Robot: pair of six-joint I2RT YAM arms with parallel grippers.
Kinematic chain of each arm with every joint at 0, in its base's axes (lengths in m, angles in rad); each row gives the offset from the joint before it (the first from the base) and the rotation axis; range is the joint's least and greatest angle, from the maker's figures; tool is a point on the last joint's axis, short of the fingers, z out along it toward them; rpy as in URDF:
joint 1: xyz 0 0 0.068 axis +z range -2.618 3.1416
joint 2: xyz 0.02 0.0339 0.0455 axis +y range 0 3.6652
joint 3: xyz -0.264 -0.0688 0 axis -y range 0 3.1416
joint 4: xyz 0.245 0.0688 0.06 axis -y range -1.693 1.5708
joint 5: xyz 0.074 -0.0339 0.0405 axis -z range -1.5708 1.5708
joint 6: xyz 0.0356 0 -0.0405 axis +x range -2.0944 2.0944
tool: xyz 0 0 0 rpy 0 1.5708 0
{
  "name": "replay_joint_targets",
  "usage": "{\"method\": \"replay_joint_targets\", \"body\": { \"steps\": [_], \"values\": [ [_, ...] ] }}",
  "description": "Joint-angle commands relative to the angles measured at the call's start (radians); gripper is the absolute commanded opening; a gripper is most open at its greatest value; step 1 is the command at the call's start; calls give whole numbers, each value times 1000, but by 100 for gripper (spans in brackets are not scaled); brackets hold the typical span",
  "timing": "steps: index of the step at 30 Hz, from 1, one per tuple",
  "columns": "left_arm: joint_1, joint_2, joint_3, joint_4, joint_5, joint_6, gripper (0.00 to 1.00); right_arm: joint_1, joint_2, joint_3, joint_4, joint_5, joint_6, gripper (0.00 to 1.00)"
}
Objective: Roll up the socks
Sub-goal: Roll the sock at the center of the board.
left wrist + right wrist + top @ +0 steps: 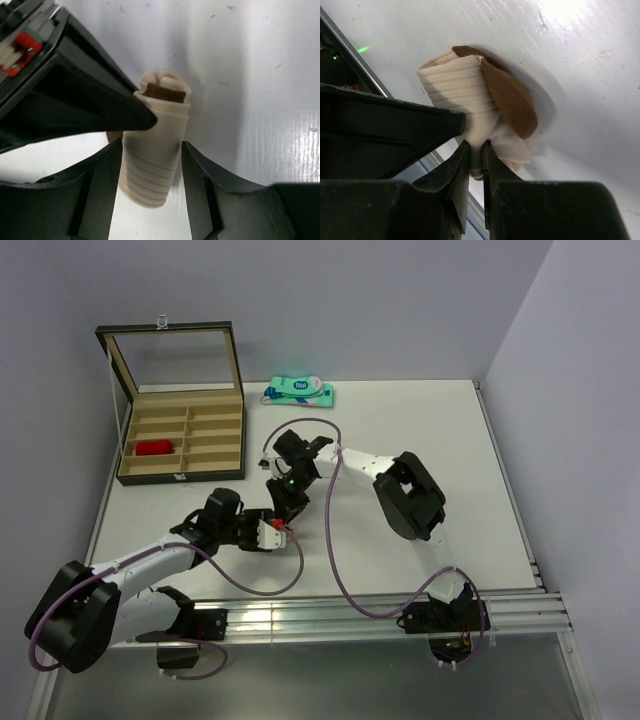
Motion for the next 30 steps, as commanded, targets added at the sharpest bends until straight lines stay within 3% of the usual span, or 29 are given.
{"method": "replay_joint_targets", "body": {
  "steps": [1, 8, 17, 23, 30],
  "values": [
    [-22, 34, 3, 54, -4, 4, 56, -11, 21, 43, -18, -20, 4, 10],
    [-32, 97, 49, 3, 7, -25, 51, -13, 6, 17, 20, -43, 29, 17],
    [-33, 157, 112, -142, 31, -66, 24, -13, -63, -84, 145, 1, 104, 38],
    [-33, 160, 125, -228, 61, -72, 6, -14, -214, -229, 286, 206, 214, 51],
    [-28, 213, 177, -336, 105, -69, 2, -37, -504, -547, 537, 441, 363, 56]
  ]
}}
